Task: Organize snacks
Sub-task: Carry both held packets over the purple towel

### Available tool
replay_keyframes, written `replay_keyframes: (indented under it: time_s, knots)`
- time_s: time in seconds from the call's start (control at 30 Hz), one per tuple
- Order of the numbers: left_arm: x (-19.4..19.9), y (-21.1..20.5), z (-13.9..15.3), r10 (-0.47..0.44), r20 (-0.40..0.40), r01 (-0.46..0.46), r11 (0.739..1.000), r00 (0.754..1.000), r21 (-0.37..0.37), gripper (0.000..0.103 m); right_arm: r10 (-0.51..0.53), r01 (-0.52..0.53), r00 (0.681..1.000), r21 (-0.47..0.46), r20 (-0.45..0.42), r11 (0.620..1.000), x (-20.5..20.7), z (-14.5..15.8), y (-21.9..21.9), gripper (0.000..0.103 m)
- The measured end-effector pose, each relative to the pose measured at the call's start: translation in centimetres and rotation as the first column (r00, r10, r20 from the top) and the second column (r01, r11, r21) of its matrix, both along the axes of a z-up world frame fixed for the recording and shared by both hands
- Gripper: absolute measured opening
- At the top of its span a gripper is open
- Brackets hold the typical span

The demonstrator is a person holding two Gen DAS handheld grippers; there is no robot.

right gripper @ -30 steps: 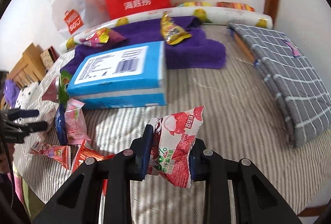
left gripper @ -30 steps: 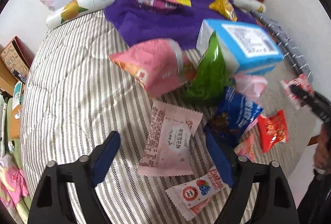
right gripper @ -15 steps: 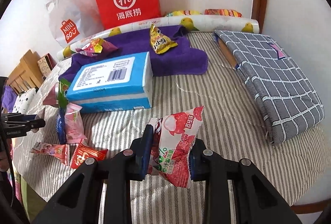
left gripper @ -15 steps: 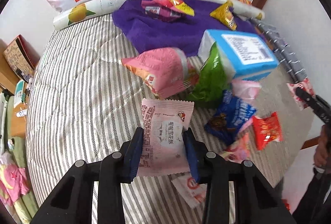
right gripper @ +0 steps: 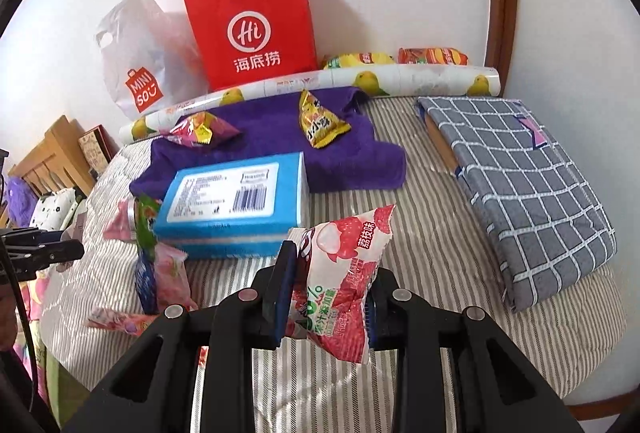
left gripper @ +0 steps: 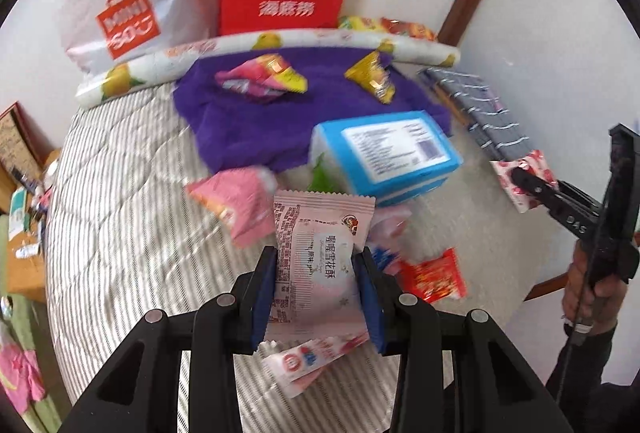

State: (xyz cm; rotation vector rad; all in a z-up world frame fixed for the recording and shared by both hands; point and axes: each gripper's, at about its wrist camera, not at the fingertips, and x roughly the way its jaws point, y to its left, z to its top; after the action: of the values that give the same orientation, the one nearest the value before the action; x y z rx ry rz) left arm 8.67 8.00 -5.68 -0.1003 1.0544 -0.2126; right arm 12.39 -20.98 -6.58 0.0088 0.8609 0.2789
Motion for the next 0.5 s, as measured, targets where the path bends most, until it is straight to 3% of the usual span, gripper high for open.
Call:
replay_keyframes:
  time_s: [0.5]
  knots:
    - [6.2, -4.0, 3.1, -0.093, 0.037, 0.094, 0.995, 0.995, -0.034, 0.037, 0.047, -0.049, 0.998, 0.054, 0.034, 0.997, 4.2, 3.0, 3.4, 0.029]
